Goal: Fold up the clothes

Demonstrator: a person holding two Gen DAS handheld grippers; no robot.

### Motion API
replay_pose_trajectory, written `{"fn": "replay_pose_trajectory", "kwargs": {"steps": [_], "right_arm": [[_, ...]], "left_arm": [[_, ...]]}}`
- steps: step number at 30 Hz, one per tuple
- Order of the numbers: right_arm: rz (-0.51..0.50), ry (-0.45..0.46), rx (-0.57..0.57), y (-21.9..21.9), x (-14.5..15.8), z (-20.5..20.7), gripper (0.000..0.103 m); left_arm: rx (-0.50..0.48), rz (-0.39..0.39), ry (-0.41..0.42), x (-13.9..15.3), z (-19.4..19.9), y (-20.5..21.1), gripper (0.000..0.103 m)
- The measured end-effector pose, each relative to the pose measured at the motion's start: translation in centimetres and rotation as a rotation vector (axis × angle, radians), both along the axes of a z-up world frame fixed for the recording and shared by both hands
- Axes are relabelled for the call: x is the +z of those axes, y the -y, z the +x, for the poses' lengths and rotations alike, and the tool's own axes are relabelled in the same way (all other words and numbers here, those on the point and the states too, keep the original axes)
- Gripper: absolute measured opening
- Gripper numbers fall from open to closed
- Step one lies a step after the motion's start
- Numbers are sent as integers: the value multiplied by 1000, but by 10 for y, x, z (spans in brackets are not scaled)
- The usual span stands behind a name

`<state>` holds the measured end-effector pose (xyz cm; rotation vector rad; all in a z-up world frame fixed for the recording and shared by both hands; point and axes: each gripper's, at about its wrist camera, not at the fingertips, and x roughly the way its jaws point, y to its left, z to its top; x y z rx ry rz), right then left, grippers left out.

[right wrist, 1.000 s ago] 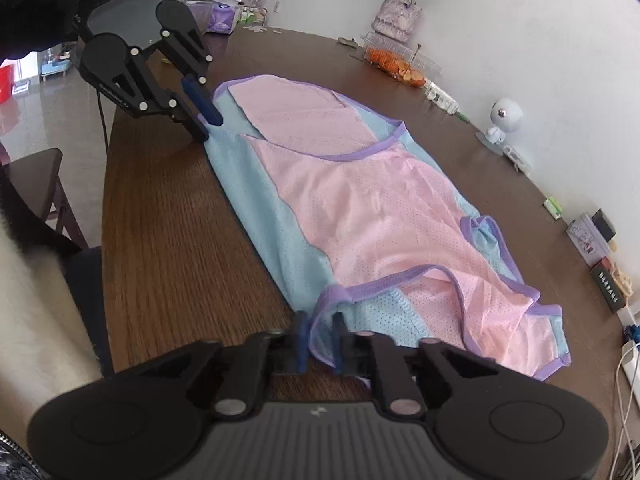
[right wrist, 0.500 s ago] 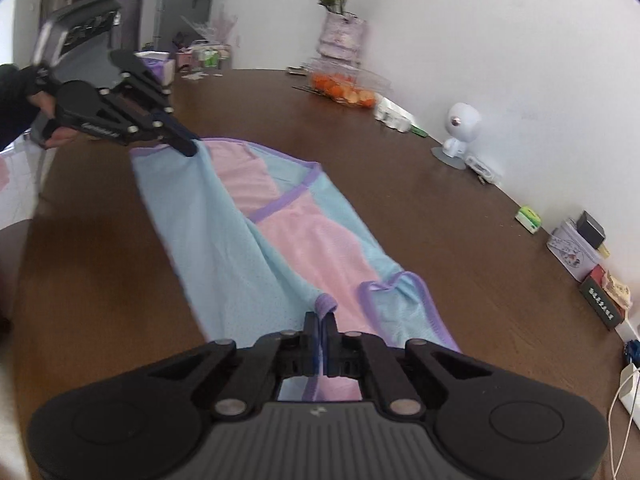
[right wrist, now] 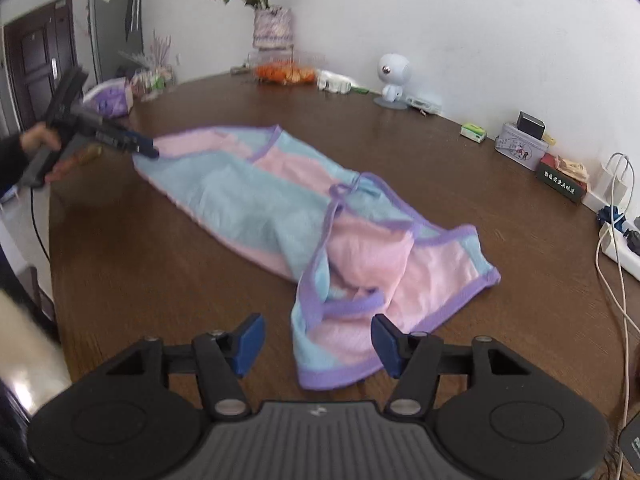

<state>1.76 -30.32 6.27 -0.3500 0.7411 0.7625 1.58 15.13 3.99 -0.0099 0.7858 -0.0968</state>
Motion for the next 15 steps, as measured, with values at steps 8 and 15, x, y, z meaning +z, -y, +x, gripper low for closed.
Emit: {"fn": "replay_pose_trajectory", "kwargs": {"steps": [8,15], "right_arm": [[0,-35,44,9,-15,-1,0],[-74,-194,91,41,24,42,1]], "left_arm": [[-52,97,60,-10,-2,5,64],[-84,161,90,-11,3,2,69]]}}
